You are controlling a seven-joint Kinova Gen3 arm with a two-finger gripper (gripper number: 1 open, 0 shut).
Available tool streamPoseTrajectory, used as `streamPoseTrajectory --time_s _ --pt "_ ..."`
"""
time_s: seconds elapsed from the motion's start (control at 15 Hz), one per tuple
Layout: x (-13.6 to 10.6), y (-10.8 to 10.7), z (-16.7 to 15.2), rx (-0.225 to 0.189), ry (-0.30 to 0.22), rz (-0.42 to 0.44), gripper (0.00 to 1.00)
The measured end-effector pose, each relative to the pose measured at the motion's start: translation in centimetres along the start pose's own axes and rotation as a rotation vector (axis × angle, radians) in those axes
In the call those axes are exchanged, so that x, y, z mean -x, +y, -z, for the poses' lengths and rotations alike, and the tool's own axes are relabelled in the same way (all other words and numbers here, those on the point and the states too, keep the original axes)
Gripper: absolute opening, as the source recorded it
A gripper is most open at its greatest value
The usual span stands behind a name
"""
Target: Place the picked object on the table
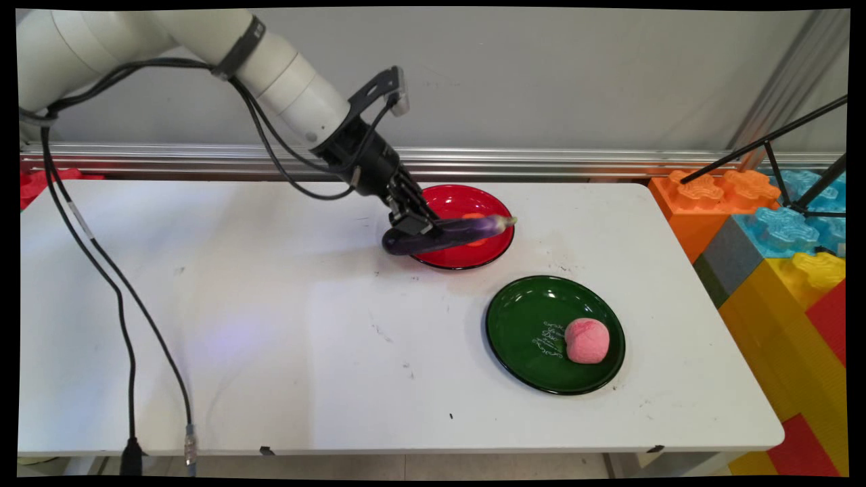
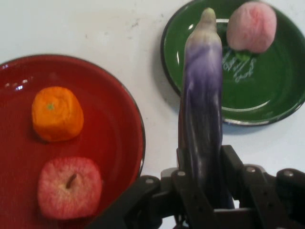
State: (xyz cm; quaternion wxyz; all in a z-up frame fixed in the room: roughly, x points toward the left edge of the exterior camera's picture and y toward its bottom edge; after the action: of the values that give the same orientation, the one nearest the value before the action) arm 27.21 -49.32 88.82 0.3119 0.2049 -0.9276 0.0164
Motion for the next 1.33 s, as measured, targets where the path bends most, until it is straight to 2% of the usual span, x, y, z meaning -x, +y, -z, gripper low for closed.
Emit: streamPoseTrajectory --time_s 0.4,0.6,1.33 --pt "3.1 -1.1 -2.8 0.019 -0.066 -0.045 0.00" --pt "4.1 -1.3 -3.7 0.028 -0.084 -0.055 0.00" --pt "7.9 -1.4 -5.2 0.057 -0.156 -0.094 0.00"
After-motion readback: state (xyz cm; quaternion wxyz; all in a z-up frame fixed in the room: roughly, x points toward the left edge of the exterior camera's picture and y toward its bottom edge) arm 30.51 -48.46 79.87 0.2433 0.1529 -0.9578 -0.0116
